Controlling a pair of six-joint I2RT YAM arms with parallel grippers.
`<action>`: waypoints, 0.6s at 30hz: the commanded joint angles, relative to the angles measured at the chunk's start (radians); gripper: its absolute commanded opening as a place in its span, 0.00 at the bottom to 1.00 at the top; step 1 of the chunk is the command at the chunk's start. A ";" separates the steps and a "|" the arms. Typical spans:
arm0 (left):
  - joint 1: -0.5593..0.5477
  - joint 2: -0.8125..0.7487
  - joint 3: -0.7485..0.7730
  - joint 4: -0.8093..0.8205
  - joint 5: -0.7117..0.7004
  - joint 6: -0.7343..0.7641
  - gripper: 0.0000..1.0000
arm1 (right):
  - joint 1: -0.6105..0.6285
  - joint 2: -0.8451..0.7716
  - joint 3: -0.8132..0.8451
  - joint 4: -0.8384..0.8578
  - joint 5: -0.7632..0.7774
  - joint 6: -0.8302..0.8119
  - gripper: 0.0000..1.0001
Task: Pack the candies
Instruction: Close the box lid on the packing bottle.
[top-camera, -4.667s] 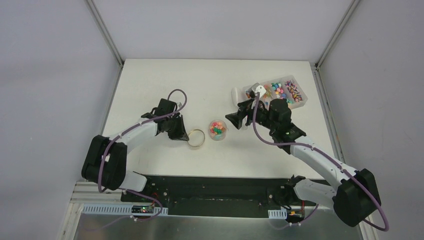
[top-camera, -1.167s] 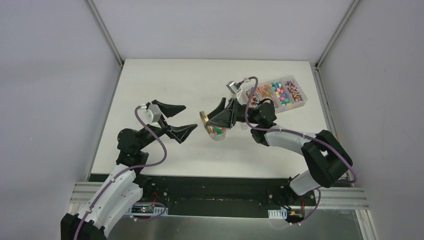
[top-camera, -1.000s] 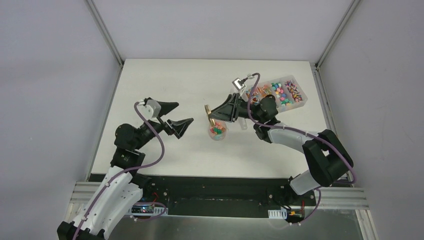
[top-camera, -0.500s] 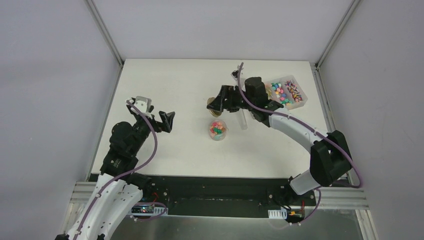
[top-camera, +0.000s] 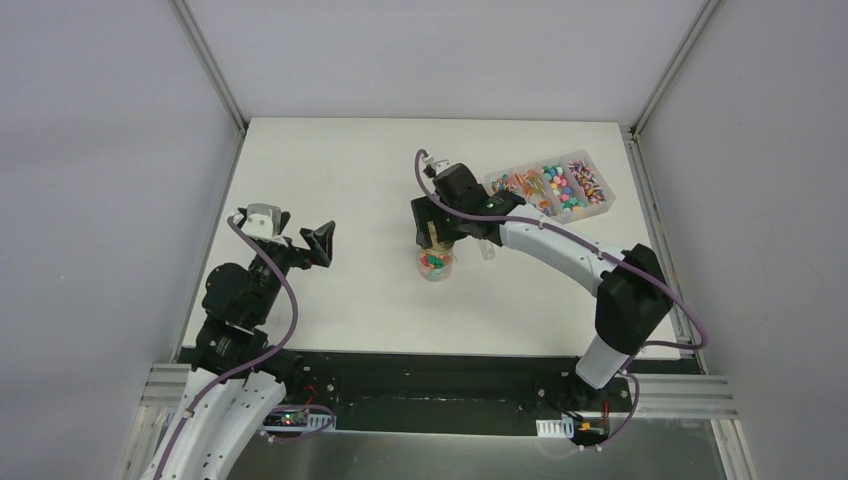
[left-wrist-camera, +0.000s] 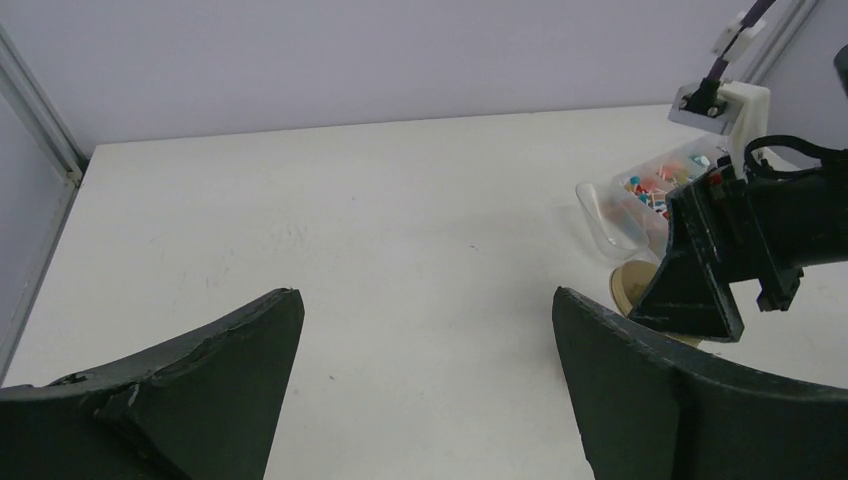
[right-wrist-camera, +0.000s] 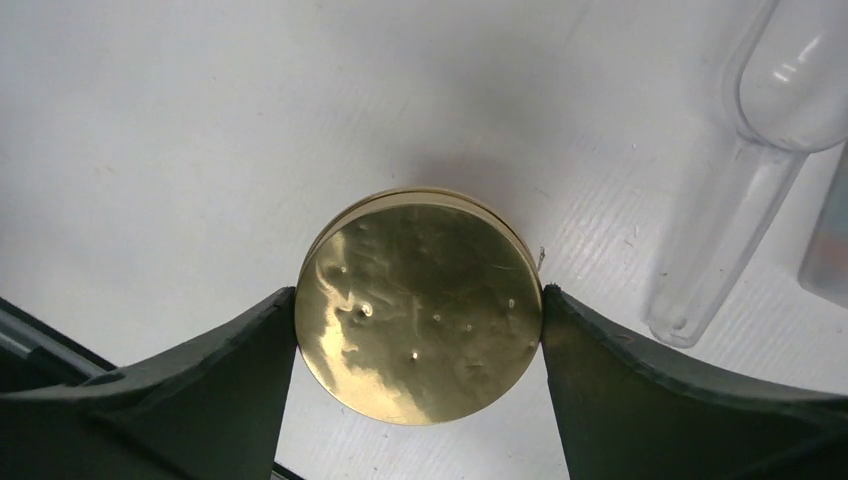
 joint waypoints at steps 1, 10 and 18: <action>0.005 0.008 0.014 0.020 0.005 0.022 0.99 | 0.055 0.036 0.074 -0.112 0.153 -0.032 0.80; 0.005 0.009 0.015 0.019 0.009 0.026 0.99 | 0.126 0.153 0.174 -0.208 0.245 -0.044 0.82; 0.005 0.019 0.016 0.019 0.011 0.026 0.99 | 0.136 0.211 0.219 -0.253 0.295 -0.053 0.84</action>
